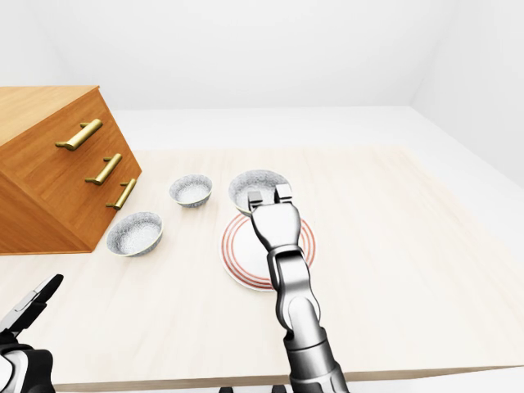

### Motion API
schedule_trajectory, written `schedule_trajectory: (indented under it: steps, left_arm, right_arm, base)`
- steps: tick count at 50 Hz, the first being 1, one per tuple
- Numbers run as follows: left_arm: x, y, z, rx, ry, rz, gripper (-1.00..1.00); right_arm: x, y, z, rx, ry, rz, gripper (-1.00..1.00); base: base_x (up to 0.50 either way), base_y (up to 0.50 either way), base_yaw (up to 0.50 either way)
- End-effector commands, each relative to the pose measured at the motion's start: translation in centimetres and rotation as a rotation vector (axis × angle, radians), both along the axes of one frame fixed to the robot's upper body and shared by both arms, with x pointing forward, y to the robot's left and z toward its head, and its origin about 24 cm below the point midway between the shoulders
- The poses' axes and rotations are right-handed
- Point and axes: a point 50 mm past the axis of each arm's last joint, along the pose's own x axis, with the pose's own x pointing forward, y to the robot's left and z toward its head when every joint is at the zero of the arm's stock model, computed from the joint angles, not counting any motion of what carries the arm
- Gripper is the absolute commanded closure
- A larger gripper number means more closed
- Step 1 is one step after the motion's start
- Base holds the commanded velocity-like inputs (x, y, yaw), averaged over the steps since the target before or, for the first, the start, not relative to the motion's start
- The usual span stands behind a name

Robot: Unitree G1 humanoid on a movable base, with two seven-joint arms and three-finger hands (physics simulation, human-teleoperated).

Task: Put the bowl at the front on the plate.

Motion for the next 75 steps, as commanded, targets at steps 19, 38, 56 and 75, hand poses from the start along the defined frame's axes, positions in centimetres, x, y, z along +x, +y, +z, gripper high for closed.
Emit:
schedule_trajectory:
  steps: [19, 38, 56, 75]
  left_arm:
    - [-0.1, 0.0, 0.1, 0.001, -0.001, 0.002, -1.00]
    - [-0.1, 0.0, 0.2, 0.000, -0.002, 0.005, -1.00]
    - [-0.2, 0.0, 0.2, 0.000, 0.001, 0.006, -1.00]
    - [-0.1, 0.0, 0.2, -0.001, 0.000, 0.005, -1.00]
  right_arm:
    - [-1.6, -0.2, 0.2, 0.061, -0.047, 0.008, 1.00]
    - [-2.1, -0.6, -1.0, 0.050, -0.017, -0.001, 1.00]
    - [-2.6, -0.3, -0.7, 0.011, -0.001, -0.002, 1.00]
    - [-3.9, -0.1, -2.1, 0.020, 0.030, 0.005, 1.00]
  base:
    - [0.00, 0.00, 0.00]
    - [0.00, 0.00, 0.00]
    - [0.00, 0.00, 0.00]
    - [0.00, 0.00, 0.00]
